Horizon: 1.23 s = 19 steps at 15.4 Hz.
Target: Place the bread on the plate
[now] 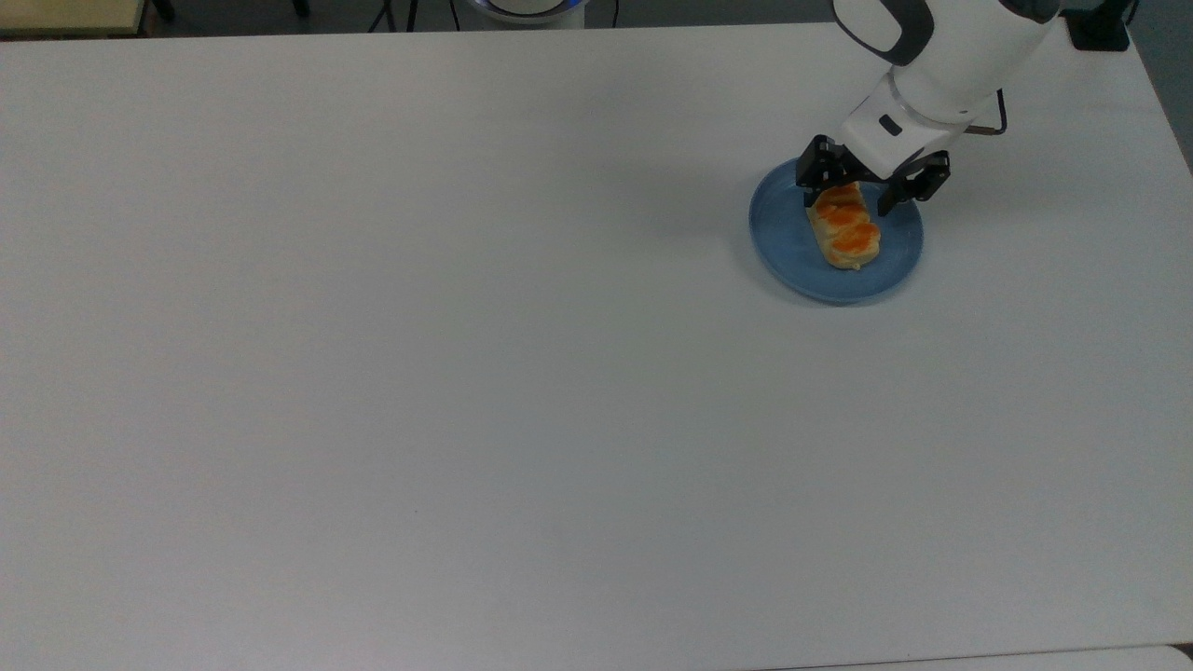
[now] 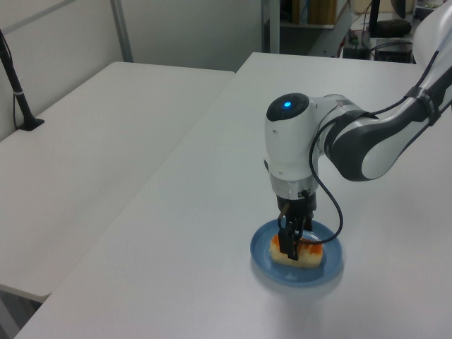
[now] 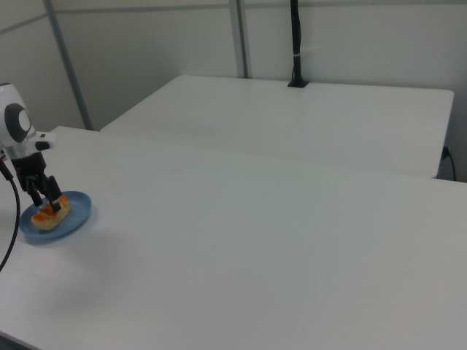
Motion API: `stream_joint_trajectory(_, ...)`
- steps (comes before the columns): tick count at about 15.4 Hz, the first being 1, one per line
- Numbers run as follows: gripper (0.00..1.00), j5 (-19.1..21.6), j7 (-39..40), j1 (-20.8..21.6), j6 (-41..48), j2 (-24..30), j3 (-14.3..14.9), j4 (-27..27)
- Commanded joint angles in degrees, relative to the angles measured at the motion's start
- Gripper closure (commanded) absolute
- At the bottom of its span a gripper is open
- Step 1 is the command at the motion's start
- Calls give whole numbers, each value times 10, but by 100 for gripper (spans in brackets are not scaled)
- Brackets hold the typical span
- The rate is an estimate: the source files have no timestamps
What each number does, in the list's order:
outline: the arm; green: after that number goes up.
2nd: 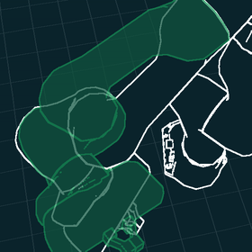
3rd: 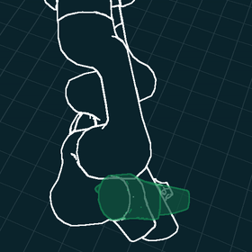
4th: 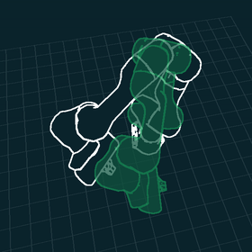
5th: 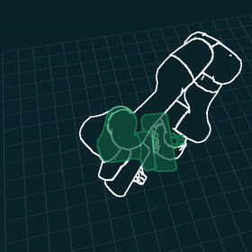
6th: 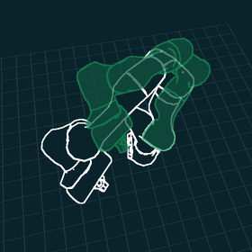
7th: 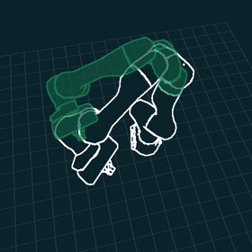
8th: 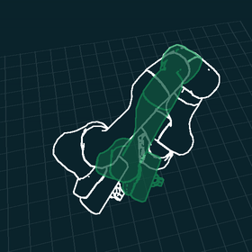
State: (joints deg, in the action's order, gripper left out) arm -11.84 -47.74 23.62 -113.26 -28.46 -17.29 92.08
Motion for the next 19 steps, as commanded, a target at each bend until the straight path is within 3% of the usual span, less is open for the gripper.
stream_joint_trajectory(1,0,15,-8,-32,52,64,4,8)
stream_joint_trajectory(6,0,84,85,-139,156,181,24,7)
stream_joint_trajectory(12,0,111,225,-154,206,285,167,9)
stream_joint_trajectory(14,0,120,267,-174,205,303,196,9)
stream_joint_trajectory(17,0,121,373,-232,201,311,198,8)
stream_joint_trajectory(19,0,121,410,-243,192,308,199,8)
